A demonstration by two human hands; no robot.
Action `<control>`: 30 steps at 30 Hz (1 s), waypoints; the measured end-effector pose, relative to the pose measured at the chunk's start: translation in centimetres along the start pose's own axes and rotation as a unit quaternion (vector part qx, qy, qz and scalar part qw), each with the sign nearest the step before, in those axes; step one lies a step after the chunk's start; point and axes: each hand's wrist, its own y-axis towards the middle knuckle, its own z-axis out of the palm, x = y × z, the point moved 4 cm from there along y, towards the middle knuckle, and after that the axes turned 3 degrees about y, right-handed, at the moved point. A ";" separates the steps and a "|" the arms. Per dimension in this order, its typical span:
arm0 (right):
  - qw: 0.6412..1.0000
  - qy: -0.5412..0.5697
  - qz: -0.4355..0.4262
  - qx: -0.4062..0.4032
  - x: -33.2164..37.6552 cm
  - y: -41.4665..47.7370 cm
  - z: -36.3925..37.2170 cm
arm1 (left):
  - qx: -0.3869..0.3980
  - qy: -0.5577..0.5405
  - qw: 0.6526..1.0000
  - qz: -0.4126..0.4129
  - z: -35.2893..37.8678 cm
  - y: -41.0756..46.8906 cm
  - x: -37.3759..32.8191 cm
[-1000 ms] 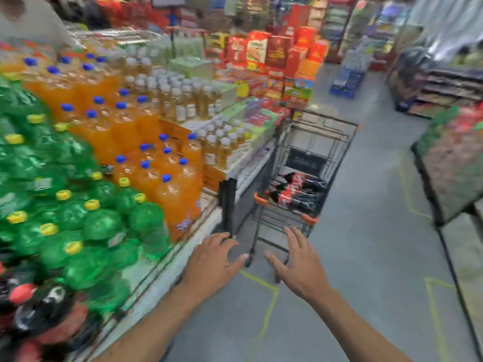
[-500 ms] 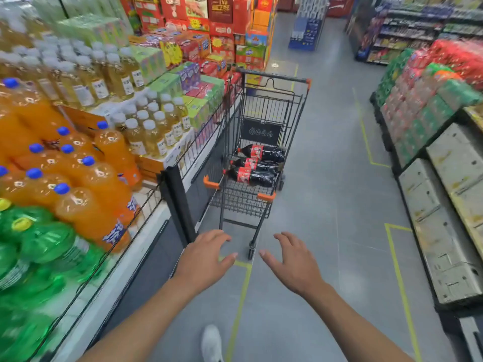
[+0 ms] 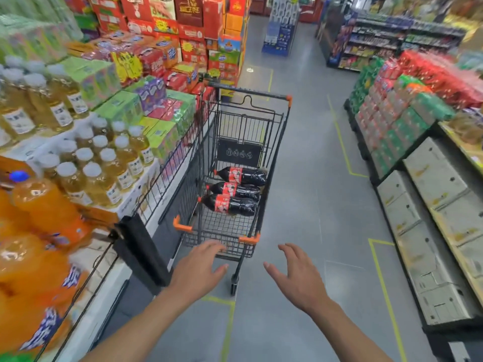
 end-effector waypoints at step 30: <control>0.969 -0.020 -0.138 0.206 2.8 38.6 3.1 | 0.046 -0.180 0.941 -0.282 3.0 28.1 9.1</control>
